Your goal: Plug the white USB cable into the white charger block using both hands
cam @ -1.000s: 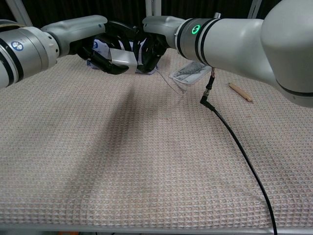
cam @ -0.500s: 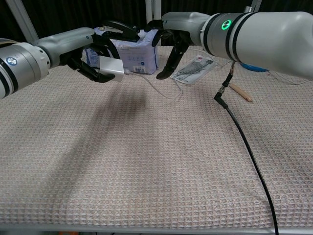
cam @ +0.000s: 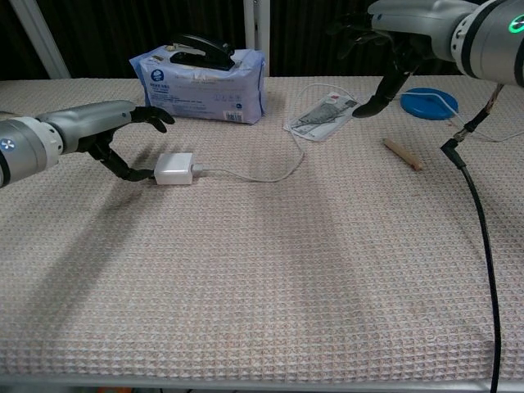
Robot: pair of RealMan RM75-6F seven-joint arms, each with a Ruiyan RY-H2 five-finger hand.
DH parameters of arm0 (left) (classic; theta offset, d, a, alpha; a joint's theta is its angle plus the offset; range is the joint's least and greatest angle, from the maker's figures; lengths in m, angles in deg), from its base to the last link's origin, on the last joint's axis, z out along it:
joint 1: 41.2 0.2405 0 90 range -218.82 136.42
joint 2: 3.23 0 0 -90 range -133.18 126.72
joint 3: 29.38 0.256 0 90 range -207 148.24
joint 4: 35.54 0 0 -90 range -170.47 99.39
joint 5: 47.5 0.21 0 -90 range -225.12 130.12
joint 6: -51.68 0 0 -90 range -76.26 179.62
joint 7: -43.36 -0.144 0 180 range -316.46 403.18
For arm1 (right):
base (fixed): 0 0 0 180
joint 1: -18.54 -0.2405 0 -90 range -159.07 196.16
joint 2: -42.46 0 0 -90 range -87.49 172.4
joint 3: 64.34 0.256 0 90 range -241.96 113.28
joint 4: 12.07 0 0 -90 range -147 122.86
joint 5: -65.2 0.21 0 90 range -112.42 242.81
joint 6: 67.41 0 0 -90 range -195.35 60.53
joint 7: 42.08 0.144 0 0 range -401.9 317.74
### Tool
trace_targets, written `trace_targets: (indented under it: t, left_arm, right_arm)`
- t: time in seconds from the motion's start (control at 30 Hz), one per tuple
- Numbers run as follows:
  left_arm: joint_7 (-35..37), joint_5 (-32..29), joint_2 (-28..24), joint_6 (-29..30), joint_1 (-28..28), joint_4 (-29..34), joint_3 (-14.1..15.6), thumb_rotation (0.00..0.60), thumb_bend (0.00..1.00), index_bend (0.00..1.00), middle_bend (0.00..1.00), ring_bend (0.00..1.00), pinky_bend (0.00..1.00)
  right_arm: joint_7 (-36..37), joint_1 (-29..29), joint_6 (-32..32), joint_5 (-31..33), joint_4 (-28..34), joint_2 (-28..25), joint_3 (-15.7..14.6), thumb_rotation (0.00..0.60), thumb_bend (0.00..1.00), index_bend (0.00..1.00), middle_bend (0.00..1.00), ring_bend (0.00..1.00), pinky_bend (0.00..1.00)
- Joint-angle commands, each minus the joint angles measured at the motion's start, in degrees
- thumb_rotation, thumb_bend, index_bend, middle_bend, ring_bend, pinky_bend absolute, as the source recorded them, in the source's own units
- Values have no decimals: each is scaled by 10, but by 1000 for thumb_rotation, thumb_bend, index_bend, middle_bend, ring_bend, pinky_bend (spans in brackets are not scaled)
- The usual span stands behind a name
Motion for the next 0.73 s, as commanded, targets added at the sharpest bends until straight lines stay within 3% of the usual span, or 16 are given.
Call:
trace_targets:
  t: [0.03,0.17,0.27,0.4,0.6,0.73]
  left_arm:
    - [12,20,-49,51,34,41,0,600,284,90,101,0,0]
    - [43,67,-111,131,89,64,12,600,267,125,105,0,0]
    - [77,101,-152,190,137,65,27,600,262,158,129,0,0]
    - [124,130,-199,246,201,67,54,600,255,172,133,0,0]
    - [149,157,-233,335,287,102,82,600,235,181,137,0,0]
    - [146,180,-234,372,325,127,99,600,230,181,137,0,0]
  right_arm:
    - [31,47,-30,-53,35,-51,-20,600,84,0,133,21,1]
    - [88,117,-71,-154,49,-105,-61,600,118,0,158,25,24]
    - [149,177,-118,-245,34,-133,-94,600,213,3,179,34,50]
    - [230,255,-187,-323,3,-151,-128,600,229,7,180,34,50]
    - [295,336,-247,-376,-32,-153,-157,600,232,8,179,30,50]
    - [312,365,-260,-390,-33,-151,-162,600,239,8,180,30,50]
